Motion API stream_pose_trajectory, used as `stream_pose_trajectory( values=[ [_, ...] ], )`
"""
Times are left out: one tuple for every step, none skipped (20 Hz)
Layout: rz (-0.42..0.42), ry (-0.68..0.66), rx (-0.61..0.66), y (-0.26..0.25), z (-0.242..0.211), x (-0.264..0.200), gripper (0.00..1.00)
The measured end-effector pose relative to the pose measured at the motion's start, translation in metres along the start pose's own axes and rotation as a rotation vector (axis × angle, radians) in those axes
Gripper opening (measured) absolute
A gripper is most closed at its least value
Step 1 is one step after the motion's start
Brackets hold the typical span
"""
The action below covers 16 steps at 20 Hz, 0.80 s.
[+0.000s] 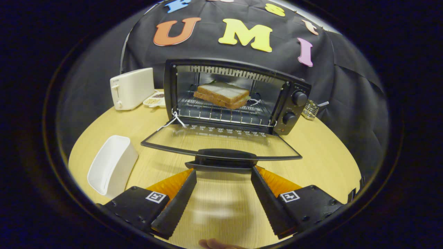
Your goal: Open the toaster oven, put the food inside, and close the toaster oven door.
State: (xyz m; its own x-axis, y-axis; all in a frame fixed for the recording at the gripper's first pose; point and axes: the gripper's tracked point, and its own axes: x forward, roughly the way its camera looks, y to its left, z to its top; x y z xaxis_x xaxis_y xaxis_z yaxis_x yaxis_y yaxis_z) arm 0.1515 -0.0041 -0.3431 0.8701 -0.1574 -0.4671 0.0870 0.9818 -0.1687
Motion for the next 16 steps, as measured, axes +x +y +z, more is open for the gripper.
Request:
stream_pose_trajectory(
  values=[
    [0.005, -0.015, 0.019, -0.004, 0.004, -0.006, 1.0],
    [0.016, -0.04, 0.049, -0.003, 0.009, -0.01, 1.0],
    [0.024, -0.069, 0.066, -0.003, 0.015, -0.013, 1.0],
    [0.03, -0.098, 0.071, -0.003, 0.021, -0.016, 1.0],
    [0.034, -0.12, 0.08, -0.003, 0.028, -0.018, 1.0],
    [0.035, -0.134, 0.081, -0.003, 0.031, -0.019, 1.0],
    [0.035, -0.143, 0.082, -0.004, 0.034, -0.019, 1.0],
    [0.033, -0.156, 0.079, -0.004, 0.037, -0.02, 1.0],
    [0.033, -0.17, 0.081, -0.005, 0.042, -0.02, 1.0],
    [0.035, -0.178, 0.084, -0.005, 0.045, -0.021, 1.0],
    [0.038, -0.189, 0.091, -0.005, 0.048, -0.021, 1.0],
    [0.039, -0.195, 0.093, -0.006, 0.052, -0.021, 1.0],
    [0.039, -0.21, 0.095, -0.007, 0.056, -0.021, 1.0],
    [0.041, -0.223, 0.1, -0.008, 0.062, -0.022, 1.0],
    [0.044, -0.239, 0.109, -0.008, 0.067, -0.021, 1.0],
    [0.045, -0.253, 0.113, -0.006, 0.062, -0.02, 1.0]
  ],
)
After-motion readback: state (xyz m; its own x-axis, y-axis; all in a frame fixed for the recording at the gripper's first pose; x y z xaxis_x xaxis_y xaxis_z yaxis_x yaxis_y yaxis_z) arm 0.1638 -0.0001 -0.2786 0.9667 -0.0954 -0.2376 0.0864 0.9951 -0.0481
